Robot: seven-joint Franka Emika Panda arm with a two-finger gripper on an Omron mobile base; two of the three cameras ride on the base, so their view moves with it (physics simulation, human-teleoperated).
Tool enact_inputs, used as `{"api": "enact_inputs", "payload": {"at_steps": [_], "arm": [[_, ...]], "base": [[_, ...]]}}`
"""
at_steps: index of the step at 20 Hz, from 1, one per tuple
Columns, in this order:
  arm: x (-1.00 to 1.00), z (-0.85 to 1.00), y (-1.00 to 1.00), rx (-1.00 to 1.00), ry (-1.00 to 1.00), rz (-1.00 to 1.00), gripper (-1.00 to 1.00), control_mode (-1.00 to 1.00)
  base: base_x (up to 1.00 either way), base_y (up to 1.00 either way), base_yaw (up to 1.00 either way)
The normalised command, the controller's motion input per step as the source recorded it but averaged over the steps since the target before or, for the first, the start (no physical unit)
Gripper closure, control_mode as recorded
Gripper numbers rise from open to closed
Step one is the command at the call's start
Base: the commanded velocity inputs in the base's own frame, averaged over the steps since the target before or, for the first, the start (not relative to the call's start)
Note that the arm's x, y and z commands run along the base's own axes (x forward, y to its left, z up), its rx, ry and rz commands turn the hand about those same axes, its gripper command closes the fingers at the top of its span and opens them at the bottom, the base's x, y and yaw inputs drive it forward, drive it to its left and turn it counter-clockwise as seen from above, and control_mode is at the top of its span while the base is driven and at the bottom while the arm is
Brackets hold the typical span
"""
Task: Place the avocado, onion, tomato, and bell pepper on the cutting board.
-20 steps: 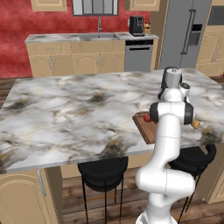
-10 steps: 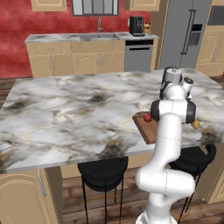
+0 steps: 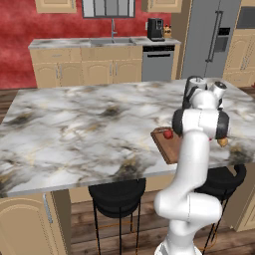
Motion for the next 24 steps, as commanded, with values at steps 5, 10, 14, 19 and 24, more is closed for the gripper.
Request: {"api": "enact_inputs", "payload": {"at_steps": [5, 10, 14, 19, 24], "arm": [[-0.57, 0.0, 0.55, -0.05, 0.0, 0.01, 1.0, -1.0], [-0.51, -0.07, 0.65, -0.06, 0.0, 0.02, 1.0, -1.0], [-0.41, -0.1, 0.6, -0.05, 0.0, 0.03, 1.0, -1.0], [-0.39, -0.05, 0.53, -0.04, 0.0, 0.02, 1.0, -1.0], [-0.18, -0.06, 0.44, -0.02, 0.0, 0.0, 1.0, -1.0]], "base": [[0.0, 0.0, 0.0], [0.0, 0.0, 0.0], [0.0, 0.0, 0.0], [0.0, 0.0, 0.0], [0.0, 0.0, 0.0]]}}
